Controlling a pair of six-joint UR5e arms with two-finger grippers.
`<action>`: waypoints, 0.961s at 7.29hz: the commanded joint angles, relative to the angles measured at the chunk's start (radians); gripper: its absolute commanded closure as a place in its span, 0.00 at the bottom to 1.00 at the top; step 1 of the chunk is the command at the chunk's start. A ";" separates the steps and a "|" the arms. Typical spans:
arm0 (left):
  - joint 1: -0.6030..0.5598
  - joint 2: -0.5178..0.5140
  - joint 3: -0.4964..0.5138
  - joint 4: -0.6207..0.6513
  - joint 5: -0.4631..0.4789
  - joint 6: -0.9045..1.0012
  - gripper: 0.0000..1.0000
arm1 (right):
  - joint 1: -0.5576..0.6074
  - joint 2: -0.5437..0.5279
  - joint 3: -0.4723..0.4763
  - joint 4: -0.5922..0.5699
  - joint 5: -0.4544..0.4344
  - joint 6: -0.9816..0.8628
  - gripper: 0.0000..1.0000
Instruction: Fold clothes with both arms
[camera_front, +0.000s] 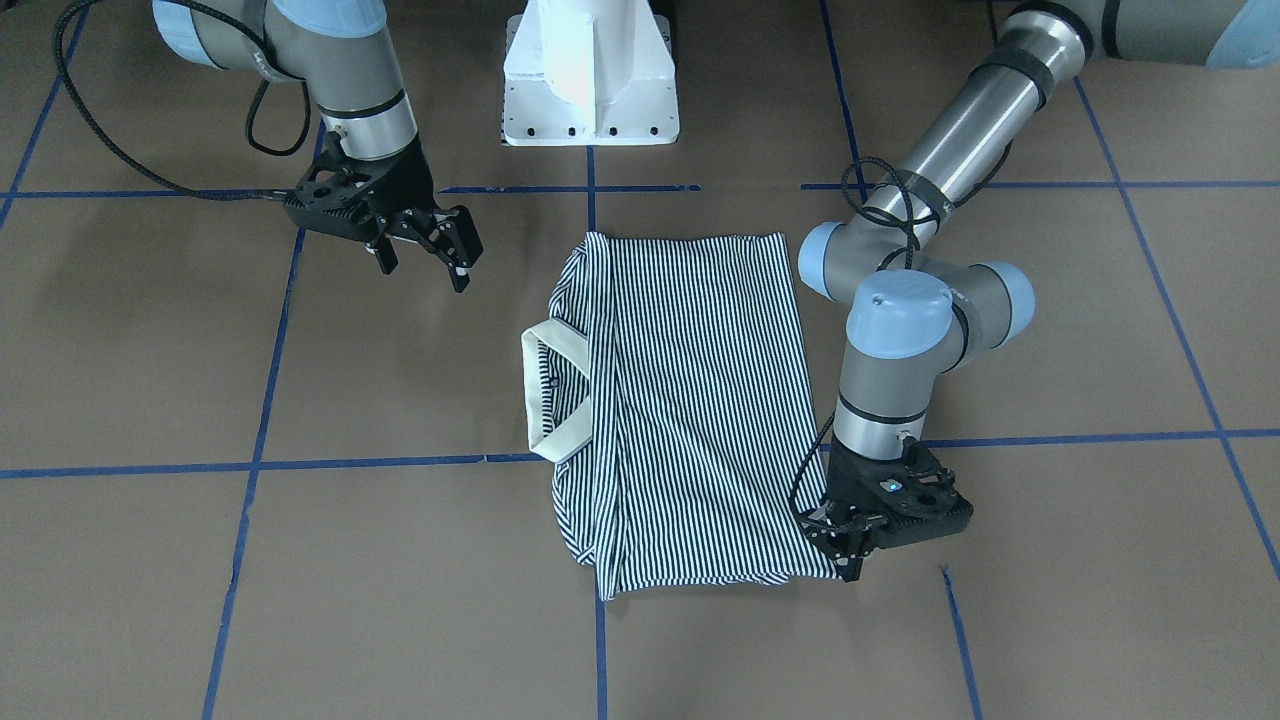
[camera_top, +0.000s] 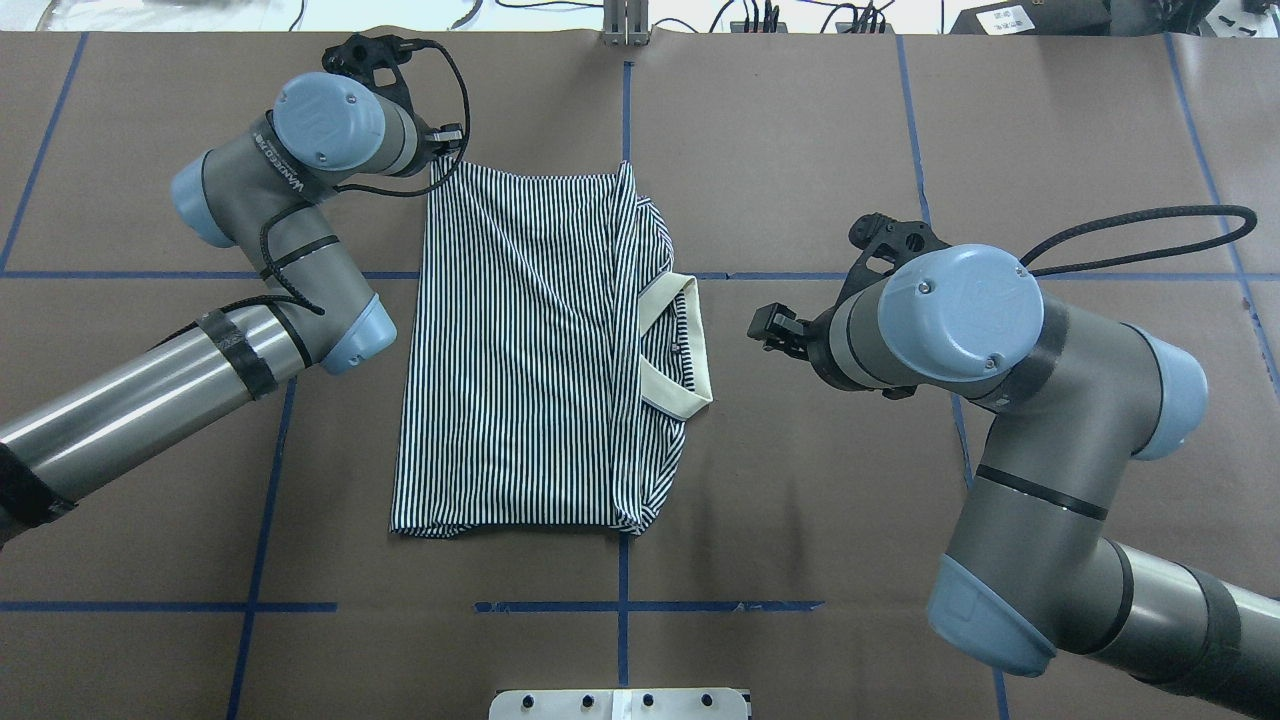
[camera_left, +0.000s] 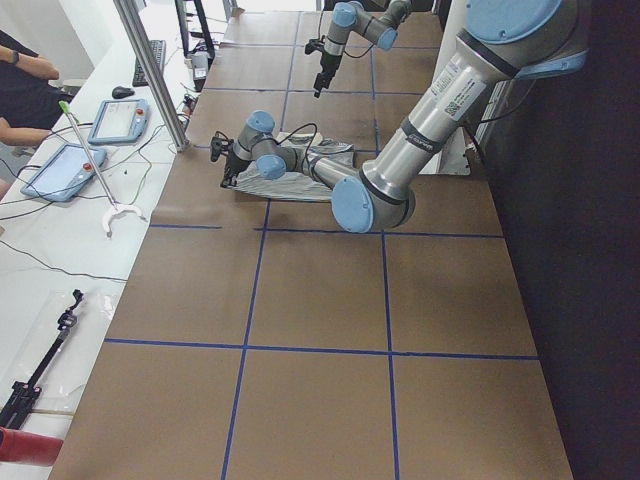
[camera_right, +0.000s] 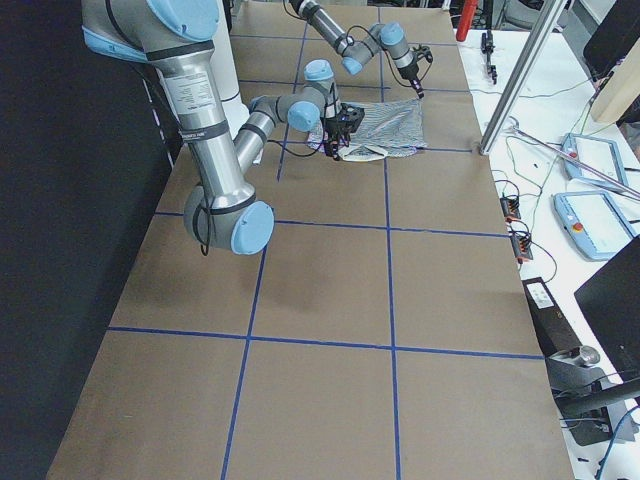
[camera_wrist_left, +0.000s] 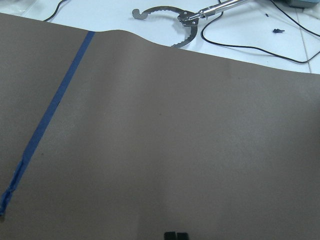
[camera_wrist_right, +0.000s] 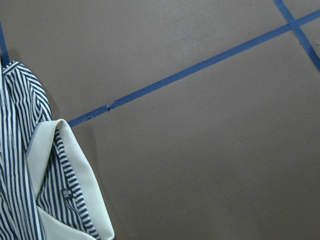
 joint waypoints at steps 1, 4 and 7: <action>-0.010 0.081 -0.066 -0.005 -0.001 0.050 0.62 | -0.020 0.088 -0.086 0.005 -0.001 -0.009 0.00; -0.012 0.148 -0.219 -0.009 -0.031 0.043 0.58 | -0.066 0.179 -0.172 0.003 -0.002 -0.018 0.00; -0.007 0.197 -0.276 -0.005 -0.068 0.035 0.58 | -0.149 0.267 -0.286 -0.006 -0.005 -0.172 0.00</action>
